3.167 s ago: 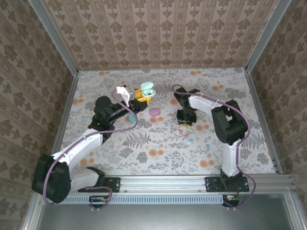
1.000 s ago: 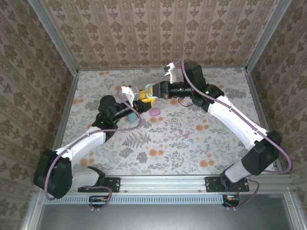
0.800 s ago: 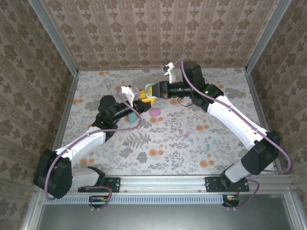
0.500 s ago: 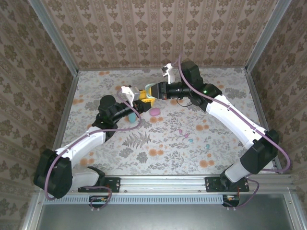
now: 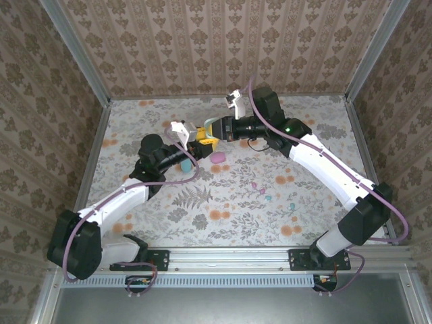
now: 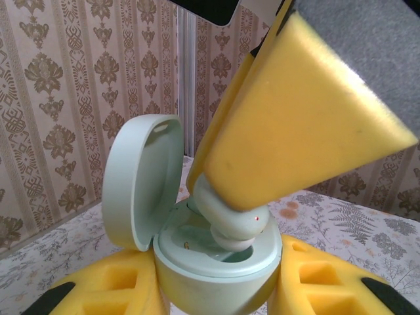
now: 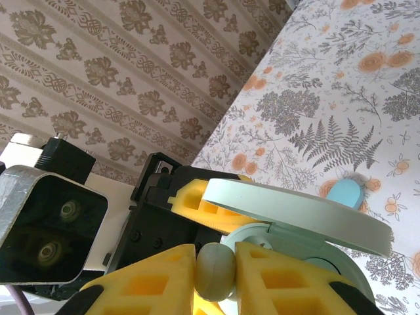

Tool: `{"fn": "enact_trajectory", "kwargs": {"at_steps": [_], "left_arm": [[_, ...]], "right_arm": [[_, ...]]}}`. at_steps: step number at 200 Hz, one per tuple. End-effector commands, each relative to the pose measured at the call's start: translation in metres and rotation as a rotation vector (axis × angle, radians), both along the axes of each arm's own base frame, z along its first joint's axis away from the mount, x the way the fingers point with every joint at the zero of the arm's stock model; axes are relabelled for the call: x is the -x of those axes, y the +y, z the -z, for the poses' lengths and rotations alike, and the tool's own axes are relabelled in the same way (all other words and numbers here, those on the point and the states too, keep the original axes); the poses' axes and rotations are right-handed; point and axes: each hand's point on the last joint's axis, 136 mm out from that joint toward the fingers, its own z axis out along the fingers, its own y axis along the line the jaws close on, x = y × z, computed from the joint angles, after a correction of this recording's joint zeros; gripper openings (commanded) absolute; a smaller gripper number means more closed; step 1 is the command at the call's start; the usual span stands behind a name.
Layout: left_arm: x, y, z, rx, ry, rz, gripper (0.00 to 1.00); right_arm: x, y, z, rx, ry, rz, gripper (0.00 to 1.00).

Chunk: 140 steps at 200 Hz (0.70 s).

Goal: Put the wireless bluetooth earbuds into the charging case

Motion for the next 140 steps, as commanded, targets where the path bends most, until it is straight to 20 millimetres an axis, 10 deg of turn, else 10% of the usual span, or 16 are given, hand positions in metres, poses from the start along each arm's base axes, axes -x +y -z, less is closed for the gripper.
{"fn": "enact_trajectory", "kwargs": {"at_steps": [1, 140], "left_arm": [[0.006, -0.0018, -0.0277, 0.039, -0.081, 0.023, 0.31], [0.0054, -0.0011, -0.029, 0.043, -0.084, 0.017, 0.31]], "right_arm": [[-0.0049, 0.0001, 0.0005, 0.022, -0.003, 0.03, 0.24], [-0.0075, 0.0035, 0.002, 0.036, -0.018, 0.052, 0.24]]}}
